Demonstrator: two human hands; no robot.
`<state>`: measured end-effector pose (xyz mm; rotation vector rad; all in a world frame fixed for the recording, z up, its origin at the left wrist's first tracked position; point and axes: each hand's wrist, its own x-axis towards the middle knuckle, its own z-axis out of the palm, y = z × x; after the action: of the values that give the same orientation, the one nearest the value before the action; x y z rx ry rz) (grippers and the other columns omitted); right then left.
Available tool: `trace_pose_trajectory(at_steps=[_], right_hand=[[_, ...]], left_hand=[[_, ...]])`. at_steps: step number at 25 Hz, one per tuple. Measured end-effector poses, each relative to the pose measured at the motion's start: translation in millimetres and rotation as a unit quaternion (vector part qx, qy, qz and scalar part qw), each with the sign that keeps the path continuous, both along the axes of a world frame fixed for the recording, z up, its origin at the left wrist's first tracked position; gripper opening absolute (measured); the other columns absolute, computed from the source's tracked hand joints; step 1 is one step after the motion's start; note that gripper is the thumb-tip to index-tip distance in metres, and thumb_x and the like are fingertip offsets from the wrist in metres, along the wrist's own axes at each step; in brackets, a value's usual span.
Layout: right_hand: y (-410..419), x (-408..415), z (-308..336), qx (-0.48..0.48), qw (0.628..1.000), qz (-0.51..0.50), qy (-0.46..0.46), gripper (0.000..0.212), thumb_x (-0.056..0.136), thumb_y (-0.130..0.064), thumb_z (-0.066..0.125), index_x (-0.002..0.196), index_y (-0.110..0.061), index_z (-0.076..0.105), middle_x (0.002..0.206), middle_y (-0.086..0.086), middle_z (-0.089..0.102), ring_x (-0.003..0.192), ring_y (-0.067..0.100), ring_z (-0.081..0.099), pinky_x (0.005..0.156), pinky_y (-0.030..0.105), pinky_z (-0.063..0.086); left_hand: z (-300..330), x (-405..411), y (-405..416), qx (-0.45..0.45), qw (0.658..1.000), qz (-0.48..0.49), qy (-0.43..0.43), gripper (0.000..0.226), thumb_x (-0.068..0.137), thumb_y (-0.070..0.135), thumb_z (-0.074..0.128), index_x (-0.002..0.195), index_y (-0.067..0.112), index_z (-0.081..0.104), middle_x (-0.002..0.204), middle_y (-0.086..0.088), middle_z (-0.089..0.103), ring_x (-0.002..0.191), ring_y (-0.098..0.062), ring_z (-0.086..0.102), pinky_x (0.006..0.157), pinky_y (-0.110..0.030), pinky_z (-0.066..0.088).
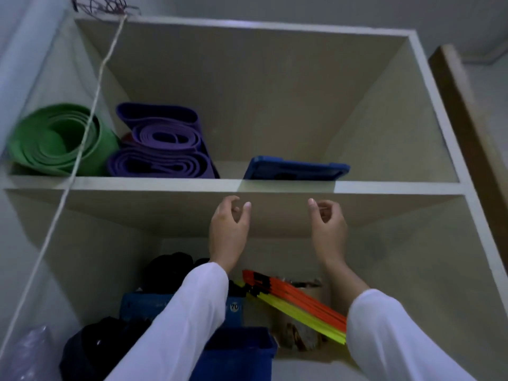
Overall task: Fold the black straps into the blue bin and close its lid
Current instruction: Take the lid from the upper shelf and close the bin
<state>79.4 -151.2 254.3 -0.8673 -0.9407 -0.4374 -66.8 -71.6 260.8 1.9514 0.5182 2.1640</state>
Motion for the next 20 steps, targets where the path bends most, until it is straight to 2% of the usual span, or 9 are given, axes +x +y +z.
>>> trace_pose_trajectory(at_steps=[3,6,10,14,16,18,20], right_hand=[[-10,15,18,0.038,0.998,0.022,0.049,0.044,0.093,-0.036,0.053,0.124,-0.006,0.049,0.101,0.003,0.054,0.091,0.014,0.051,0.073,0.019,0.038],[-17,32,31,0.023,0.996,0.05,0.067,0.055,0.094,-0.036,0.051,0.138,-0.007,0.038,0.108,0.005,0.05,0.095,0.015,0.048,0.082,0.024,0.035],[-20,44,41,-0.029,0.996,0.07,0.049,0.064,0.094,-0.035,0.05,0.148,-0.011,0.024,0.14,0.008,0.04,0.109,0.012,0.042,0.089,0.024,0.033],[-22,46,48,-0.066,0.994,0.085,0.023,0.069,0.095,-0.028,0.051,0.151,-0.012,0.014,0.153,0.004,0.028,0.135,0.019,0.036,0.096,0.022,0.029],[-24,43,52,-0.07,0.993,0.092,0.02,0.071,0.094,-0.025,0.052,0.152,-0.013,0.013,0.155,0.004,0.025,0.138,0.019,0.034,0.101,0.023,0.029],[-26,40,55,-0.066,0.993,0.1,0.013,0.067,0.094,-0.023,0.052,0.151,-0.014,0.018,0.151,0.001,0.031,0.135,0.018,0.037,0.104,0.027,0.031],[-28,37,57,-0.059,0.992,0.109,0.0,0.057,0.093,-0.017,0.051,0.146,-0.014,0.029,0.13,-0.005,0.043,0.119,0.013,0.043,0.097,0.024,0.033]], left_hand=[[20,9,-15,0.007,1.0,-0.013,0.01,0.043,0.094,0.036,0.051,0.13,0.012,0.051,0.124,-0.008,0.06,0.116,-0.022,0.056,0.096,-0.031,0.045],[33,22,-30,0.01,1.0,-0.018,0.022,0.056,0.095,0.04,0.046,0.144,0.014,0.036,0.146,-0.004,0.043,0.134,-0.019,0.041,0.106,-0.029,0.035],[42,35,-38,0.008,0.999,-0.041,0.017,0.064,0.097,0.041,0.042,0.151,0.013,0.021,0.156,-0.005,0.028,0.144,-0.018,0.026,0.114,-0.029,0.024],[43,36,-40,0.005,0.998,-0.051,0.022,0.068,0.097,0.04,0.04,0.153,0.014,0.012,0.159,-0.005,0.02,0.147,-0.018,0.019,0.116,-0.028,0.019],[44,35,-41,-0.003,0.998,-0.049,0.031,0.068,0.098,0.04,0.04,0.153,0.014,0.011,0.159,-0.004,0.019,0.147,-0.018,0.019,0.116,-0.028,0.019],[45,34,-40,-0.004,0.998,-0.048,0.04,0.068,0.098,0.041,0.039,0.153,0.014,0.01,0.159,-0.004,0.019,0.147,-0.019,0.019,0.116,-0.028,0.019],[45,32,-40,-0.002,0.998,-0.046,0.048,0.068,0.098,0.041,0.039,0.153,0.013,0.01,0.159,-0.005,0.02,0.147,-0.019,0.02,0.116,-0.028,0.019]])
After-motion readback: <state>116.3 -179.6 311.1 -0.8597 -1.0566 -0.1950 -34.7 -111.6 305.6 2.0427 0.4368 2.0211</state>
